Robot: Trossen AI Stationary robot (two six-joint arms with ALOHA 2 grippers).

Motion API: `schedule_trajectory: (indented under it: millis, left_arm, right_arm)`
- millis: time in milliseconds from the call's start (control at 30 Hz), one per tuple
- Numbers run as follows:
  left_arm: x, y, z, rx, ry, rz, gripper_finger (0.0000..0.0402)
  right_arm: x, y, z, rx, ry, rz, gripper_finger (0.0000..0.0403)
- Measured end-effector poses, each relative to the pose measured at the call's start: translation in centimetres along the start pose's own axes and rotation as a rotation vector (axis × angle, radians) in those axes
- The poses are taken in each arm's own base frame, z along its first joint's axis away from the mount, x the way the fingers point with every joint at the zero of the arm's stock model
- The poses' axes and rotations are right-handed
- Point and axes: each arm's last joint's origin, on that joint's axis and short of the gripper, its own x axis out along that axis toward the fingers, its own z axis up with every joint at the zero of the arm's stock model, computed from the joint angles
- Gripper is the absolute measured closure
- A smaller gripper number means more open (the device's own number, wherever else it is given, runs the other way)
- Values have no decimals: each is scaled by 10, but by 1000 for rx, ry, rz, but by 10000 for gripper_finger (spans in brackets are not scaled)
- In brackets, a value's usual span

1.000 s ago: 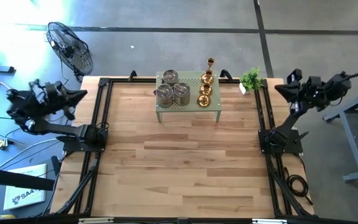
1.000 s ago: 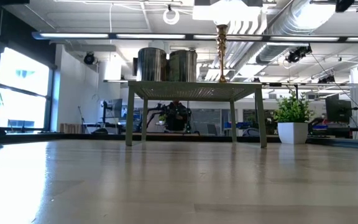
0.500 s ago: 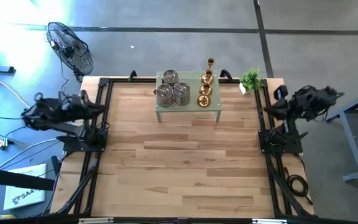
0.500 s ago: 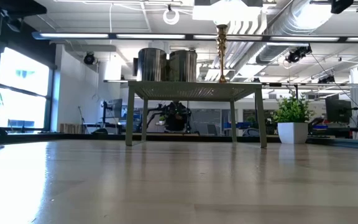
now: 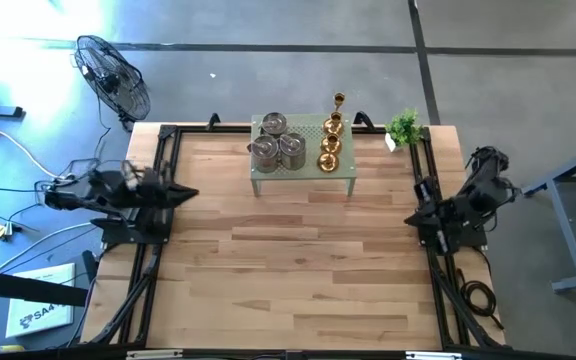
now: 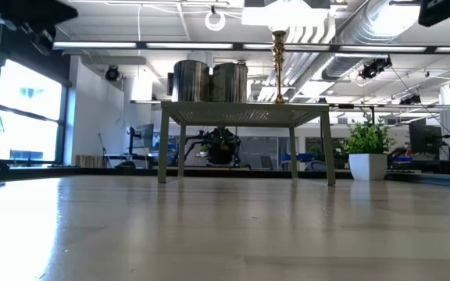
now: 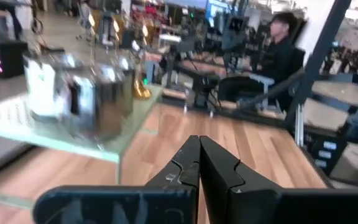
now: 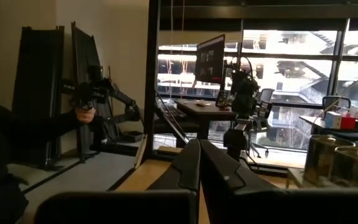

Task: Pick & Place candle stick holders
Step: Return to Home Position

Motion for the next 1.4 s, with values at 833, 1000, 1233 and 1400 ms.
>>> schedule_trajectory:
  millis: [833,1000,1233,1400]
  left_arm:
    - [42,-12,-86,93,-55,-405,401]
    - [43,-11,-90,78,-64,-412,401]
    - [43,-11,-91,90,-57,-414,401]
    - [43,-11,-88,81,-90,-394,401]
  right_arm:
    - [16,-7,-67,63,58,-98,403]
    - [17,-14,-70,86,88,-140,403]
    - [19,-16,-80,80,66,-50,403]
    - [20,-20,-91,100,142,-107,403]
